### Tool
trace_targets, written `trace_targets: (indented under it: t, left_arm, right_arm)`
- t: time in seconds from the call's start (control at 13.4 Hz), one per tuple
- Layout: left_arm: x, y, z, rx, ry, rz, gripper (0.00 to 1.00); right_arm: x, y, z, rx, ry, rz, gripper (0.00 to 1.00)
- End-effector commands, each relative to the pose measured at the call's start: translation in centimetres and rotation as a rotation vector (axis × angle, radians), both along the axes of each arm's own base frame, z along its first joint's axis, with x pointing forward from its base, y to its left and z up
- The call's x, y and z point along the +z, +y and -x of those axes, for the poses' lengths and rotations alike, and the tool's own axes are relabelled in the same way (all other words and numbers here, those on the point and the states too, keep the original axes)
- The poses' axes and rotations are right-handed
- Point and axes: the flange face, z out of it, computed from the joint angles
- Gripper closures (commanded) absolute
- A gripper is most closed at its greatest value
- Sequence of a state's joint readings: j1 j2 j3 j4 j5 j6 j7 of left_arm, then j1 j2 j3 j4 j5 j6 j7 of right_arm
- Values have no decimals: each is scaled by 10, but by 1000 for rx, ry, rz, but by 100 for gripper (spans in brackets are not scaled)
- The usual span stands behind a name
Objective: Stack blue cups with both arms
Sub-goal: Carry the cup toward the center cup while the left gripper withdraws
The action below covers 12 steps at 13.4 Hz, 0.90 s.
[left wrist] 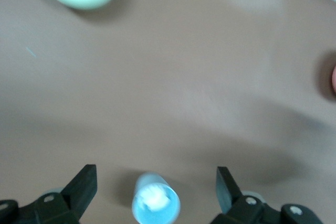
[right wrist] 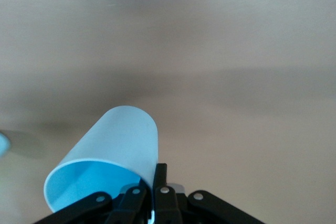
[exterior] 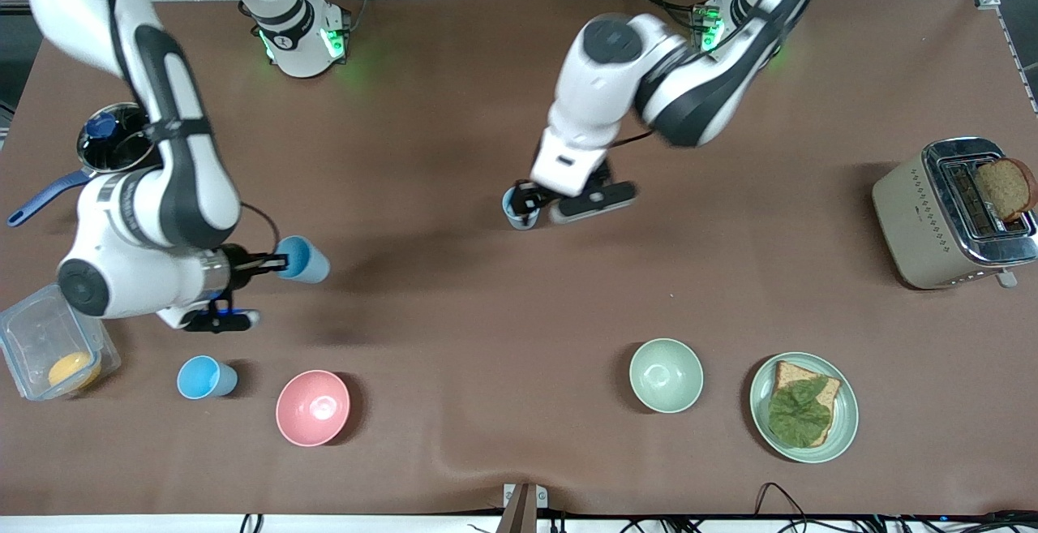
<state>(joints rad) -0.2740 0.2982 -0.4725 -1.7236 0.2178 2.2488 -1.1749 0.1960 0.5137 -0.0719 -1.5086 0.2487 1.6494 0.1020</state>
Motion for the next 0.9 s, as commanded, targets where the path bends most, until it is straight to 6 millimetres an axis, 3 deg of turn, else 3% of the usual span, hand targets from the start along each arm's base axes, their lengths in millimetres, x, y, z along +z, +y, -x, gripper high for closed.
trace_targets:
  t: [0.0,0.15,0.22,0.37,0.45,0.52,0.67,0.82]
  left_arm:
    - [36,61,-21,-64,-29,-112,0]
    - [66,107,-32,-57,0,-176,0]
    - [93,144,-36,-89,19,-211,0]
    - [119,198,-53,-97,74,-197,0]
    - [129,227,-62,-86,92,-195,0]
    - [135,237,-63,-151,87,-196,0]
    - [150,279,-60,-232,103,-218,0]
    - [166,323,-50,-281,145,-186,0]
  right_arm:
    - [33,96,18,-63,11,59,100]
    - [48,161,44,-126,8,111,100]
    - [57,197,59,-179,48,43,100]
    - [55,247,81,-219,65,25,100]
    - [51,265,93,-198,67,32,100]
    - [49,278,98,-198,54,29,100]
    - [40,313,116,-210,35,41,100]
    - [31,326,127,-194,34,49,100]
